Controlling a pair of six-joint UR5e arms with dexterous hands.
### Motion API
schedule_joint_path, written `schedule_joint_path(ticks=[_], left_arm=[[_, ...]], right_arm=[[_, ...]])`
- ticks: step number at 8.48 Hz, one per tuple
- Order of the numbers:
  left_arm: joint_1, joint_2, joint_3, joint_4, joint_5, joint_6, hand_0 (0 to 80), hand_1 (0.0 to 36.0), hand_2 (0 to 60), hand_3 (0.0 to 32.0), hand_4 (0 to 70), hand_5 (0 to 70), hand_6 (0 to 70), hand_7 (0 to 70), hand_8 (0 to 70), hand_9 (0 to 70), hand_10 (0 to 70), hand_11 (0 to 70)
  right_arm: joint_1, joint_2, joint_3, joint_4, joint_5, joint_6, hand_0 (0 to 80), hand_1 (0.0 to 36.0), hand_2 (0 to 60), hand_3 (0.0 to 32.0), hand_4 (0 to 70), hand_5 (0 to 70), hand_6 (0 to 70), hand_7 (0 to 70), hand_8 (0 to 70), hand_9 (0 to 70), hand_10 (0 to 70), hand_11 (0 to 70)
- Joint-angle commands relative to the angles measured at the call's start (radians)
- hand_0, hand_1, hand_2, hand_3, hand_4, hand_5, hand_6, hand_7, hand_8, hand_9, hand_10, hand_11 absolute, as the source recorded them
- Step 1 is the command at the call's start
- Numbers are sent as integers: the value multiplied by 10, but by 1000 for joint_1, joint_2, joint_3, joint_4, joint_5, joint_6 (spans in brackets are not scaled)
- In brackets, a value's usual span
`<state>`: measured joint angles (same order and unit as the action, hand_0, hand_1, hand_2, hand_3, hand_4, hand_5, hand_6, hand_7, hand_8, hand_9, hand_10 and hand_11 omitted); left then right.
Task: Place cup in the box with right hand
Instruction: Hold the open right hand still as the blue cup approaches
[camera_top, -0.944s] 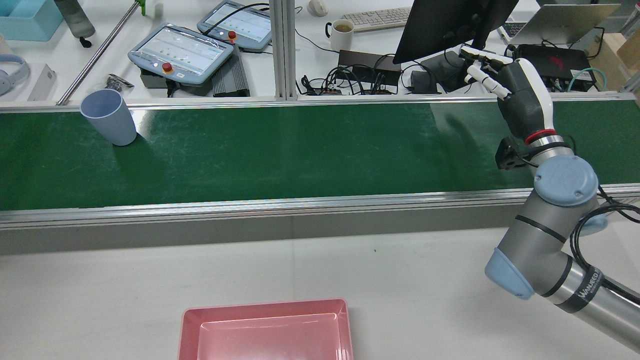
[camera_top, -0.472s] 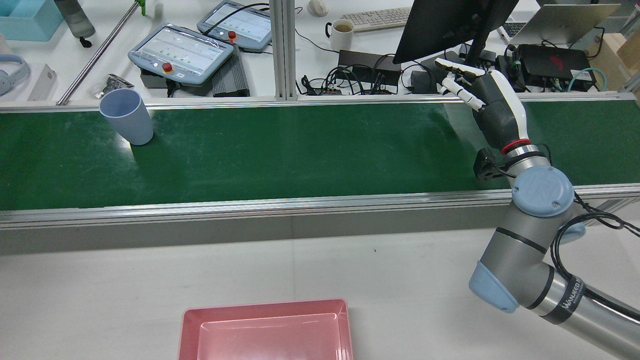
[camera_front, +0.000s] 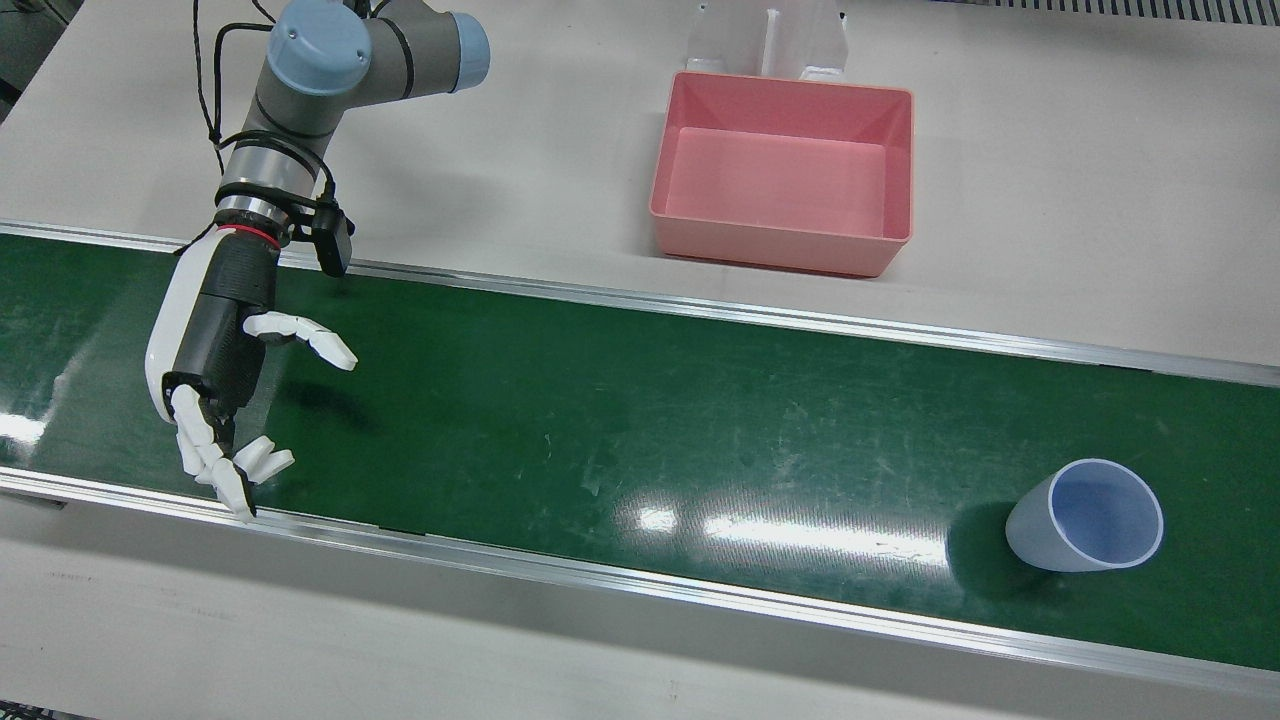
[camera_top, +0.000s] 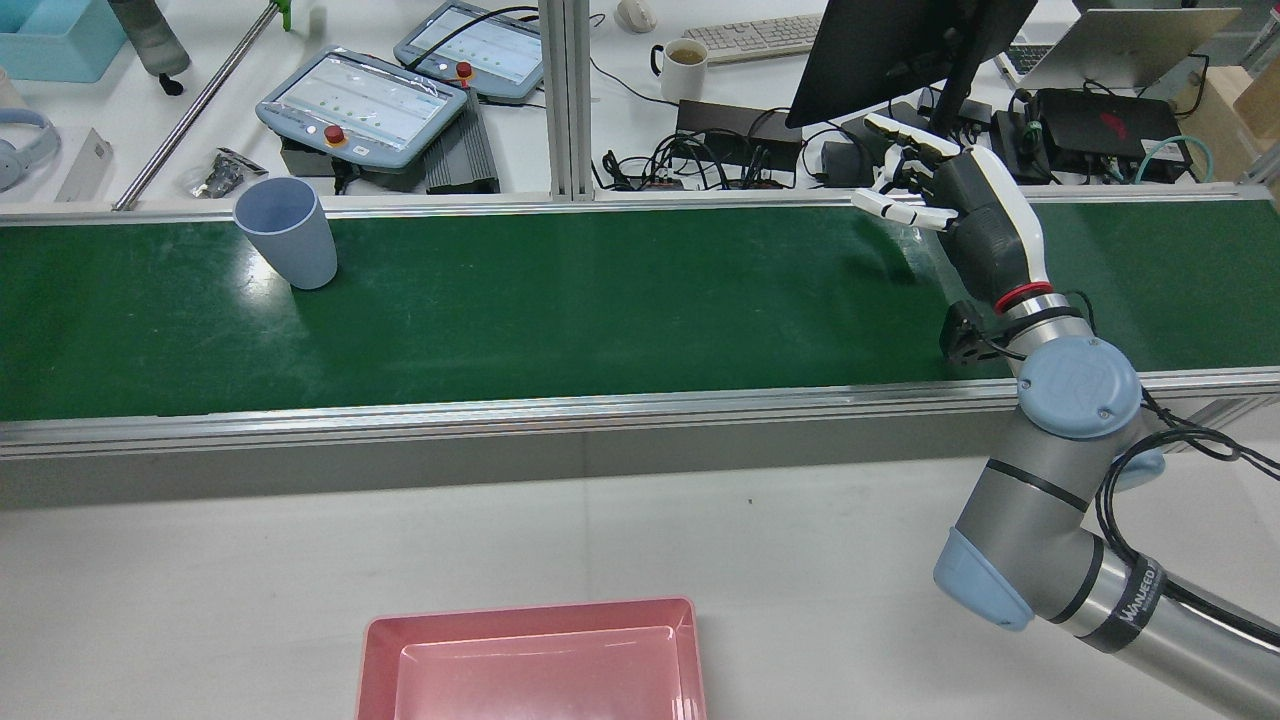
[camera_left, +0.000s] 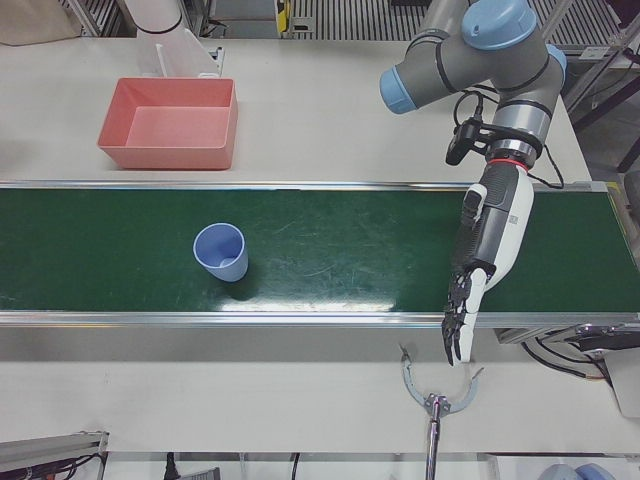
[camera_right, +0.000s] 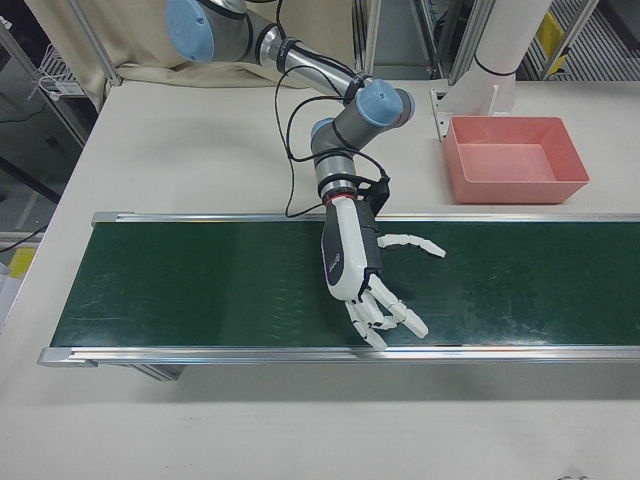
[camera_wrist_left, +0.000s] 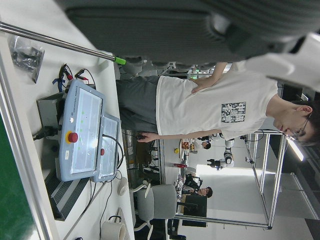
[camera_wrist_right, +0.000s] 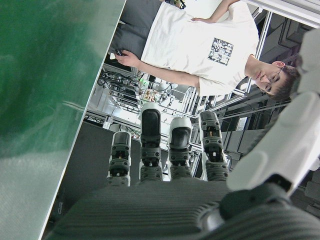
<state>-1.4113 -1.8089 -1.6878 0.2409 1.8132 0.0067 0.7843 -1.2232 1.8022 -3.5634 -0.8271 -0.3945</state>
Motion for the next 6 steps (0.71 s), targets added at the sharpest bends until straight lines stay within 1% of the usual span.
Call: schedule_joint_path(ticks=[1, 2, 3, 4, 5, 6], left_arm=[[0, 0, -1, 1, -2, -1, 0, 0, 0, 0, 0, 0, 0, 0, 0, 0, 0, 0], [0, 0, -1, 1, -2, -1, 0, 0, 0, 0, 0, 0, 0, 0, 0, 0, 0, 0], [0, 0, -1, 0, -2, -1, 0, 0, 0, 0, 0, 0, 0, 0, 0, 0, 0, 0], [0, 0, -1, 1, -2, -1, 0, 0, 0, 0, 0, 0, 0, 0, 0, 0, 0, 0], [0, 0, -1, 1, 0, -1, 0, 0, 0, 0, 0, 0, 0, 0, 0, 0, 0, 0], [0, 0, -1, 1, 0, -1, 0, 0, 0, 0, 0, 0, 0, 0, 0, 0, 0, 0]], right_arm=[[0, 1, 0, 0, 0, 0, 459, 146, 202, 64, 87, 67, 255, 700, 298, 544, 144, 217], [0, 1, 0, 0, -1, 0, 450, 133, 198, 60, 99, 62, 256, 700, 298, 544, 143, 214], [0, -1, 0, 0, -1, 0, 421, 111, 190, 58, 122, 54, 258, 700, 297, 543, 140, 207], [0, -1, 0, 0, -1, 0, 386, 29, 31, 74, 199, 38, 254, 700, 293, 540, 134, 193], [0, -1, 0, 0, -1, 0, 407, 44, 22, 90, 188, 41, 246, 700, 290, 539, 133, 193], [0, -2, 0, 0, -3, 0, 436, 85, 74, 90, 163, 49, 242, 700, 292, 541, 135, 198]])
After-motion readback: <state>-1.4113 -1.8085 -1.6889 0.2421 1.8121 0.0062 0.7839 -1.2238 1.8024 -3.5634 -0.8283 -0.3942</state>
